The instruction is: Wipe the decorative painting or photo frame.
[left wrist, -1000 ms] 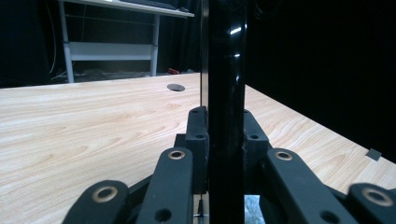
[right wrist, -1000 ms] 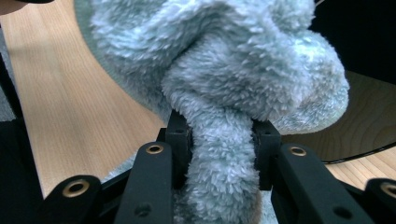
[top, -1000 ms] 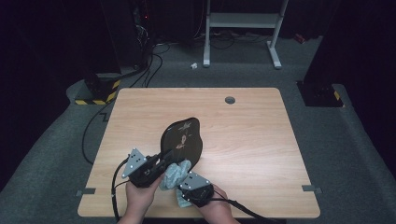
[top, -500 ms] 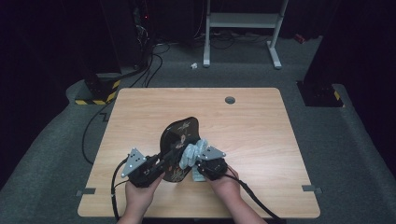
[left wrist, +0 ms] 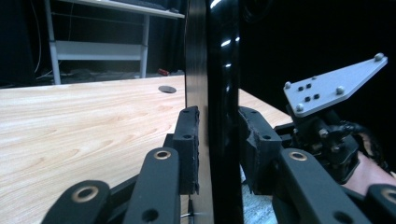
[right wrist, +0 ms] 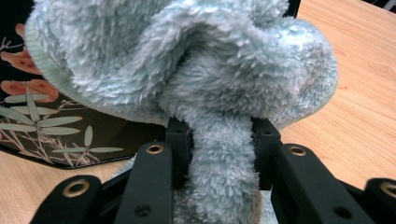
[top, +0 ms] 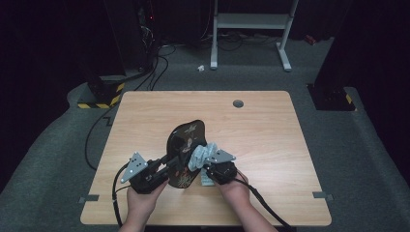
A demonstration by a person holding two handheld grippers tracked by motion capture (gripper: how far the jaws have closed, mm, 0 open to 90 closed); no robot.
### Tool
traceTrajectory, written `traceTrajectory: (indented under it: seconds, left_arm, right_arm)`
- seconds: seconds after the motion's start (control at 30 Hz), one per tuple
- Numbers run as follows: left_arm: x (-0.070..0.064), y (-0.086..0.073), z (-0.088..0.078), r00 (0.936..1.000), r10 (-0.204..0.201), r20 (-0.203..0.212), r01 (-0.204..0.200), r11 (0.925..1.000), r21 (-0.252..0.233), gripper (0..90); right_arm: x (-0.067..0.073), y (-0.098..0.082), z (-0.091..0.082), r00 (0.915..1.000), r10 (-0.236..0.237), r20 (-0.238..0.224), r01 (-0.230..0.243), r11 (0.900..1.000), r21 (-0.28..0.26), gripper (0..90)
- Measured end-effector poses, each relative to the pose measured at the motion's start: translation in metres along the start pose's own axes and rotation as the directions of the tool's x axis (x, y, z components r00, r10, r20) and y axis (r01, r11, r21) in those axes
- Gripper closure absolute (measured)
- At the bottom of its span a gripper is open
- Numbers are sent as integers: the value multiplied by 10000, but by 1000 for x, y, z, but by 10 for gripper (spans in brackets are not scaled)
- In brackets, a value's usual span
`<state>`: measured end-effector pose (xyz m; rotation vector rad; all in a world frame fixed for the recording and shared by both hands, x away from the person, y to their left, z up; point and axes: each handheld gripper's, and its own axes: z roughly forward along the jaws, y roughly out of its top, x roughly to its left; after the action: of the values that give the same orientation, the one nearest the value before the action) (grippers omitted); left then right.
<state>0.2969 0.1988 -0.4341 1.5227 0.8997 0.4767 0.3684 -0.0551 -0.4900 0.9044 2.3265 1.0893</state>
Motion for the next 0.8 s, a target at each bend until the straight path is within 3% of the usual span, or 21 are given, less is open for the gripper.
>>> traceTrajectory:
  seconds: [0.17, 0.27, 0.37, 0.47, 0.57, 0.67, 0.8]
  left_arm:
    - [-1, -1, 0, 9993, -40, -377, 40, 10000, -6, 784]
    - [-3, -2, 1, 9988, -2, -492, 2, 10000, -10, 786]
    - [-4, -2, 1, 9986, -4, -527, 2, 10000, -35, 787]
    - [-4, -3, 1, 9986, -50, -536, 48, 10000, -44, 787]
    - [-4, -3, 1, 9984, -64, -559, 61, 10000, -47, 787]
    - [-3, -3, 1, 9987, -69, -502, 67, 10000, -35, 787]
    - [-3, -3, 0, 9989, -45, -467, 43, 10000, -38, 787]
  right_arm:
    - [1, 2, -2, 9999, -95, 67, 95, 10000, -4, 676]
    - [14, 4, -12, 9992, -340, -194, 335, 9991, -250, 676]
    - [42, 8, -23, 9929, -1020, -616, 984, 9934, -598, 677]
    - [69, 6, -27, 9803, -1675, -1045, 1611, 9847, -666, 676]
    - [84, 2, -26, 9709, -1998, -1322, 1926, 9791, -654, 677]
    - [86, 1, -26, 9692, -2102, -1285, 2027, 9768, -688, 677]
    - [66, 3, -23, 9831, -1336, -1251, 1258, 9897, -679, 674]
